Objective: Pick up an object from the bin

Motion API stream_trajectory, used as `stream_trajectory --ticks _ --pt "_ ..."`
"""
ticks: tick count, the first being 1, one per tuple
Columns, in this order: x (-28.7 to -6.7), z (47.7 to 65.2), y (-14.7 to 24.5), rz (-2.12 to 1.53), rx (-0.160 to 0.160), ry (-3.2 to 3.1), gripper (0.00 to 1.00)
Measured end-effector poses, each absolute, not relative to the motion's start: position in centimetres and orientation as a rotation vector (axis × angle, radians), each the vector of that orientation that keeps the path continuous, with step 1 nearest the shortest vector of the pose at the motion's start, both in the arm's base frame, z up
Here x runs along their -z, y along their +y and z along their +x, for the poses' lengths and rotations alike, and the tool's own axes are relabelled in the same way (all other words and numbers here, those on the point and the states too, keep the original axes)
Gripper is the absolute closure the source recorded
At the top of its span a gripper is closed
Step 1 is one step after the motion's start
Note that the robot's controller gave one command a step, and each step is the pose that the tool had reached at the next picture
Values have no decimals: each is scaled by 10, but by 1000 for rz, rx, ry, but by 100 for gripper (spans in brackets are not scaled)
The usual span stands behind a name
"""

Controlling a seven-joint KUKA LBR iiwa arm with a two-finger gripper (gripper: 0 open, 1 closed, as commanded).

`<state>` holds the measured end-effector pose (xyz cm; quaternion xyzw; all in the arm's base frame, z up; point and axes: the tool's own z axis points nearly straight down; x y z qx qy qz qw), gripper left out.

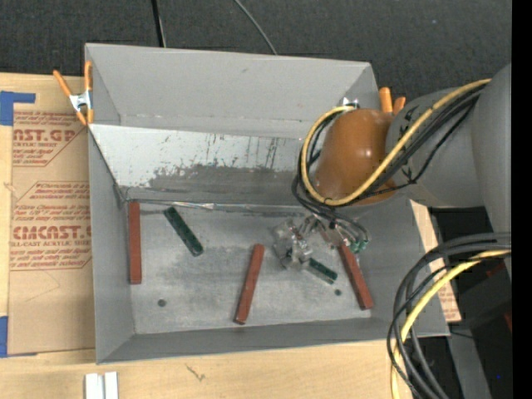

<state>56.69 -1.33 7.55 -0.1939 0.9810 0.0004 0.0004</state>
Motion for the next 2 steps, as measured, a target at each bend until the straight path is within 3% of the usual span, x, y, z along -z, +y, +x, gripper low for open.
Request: stream_trajectory --ticks 1,2 --pt "-75 567 -13 -609 -1 3081 0" --pt "-76 567 -13 -609 -1 3081 100"
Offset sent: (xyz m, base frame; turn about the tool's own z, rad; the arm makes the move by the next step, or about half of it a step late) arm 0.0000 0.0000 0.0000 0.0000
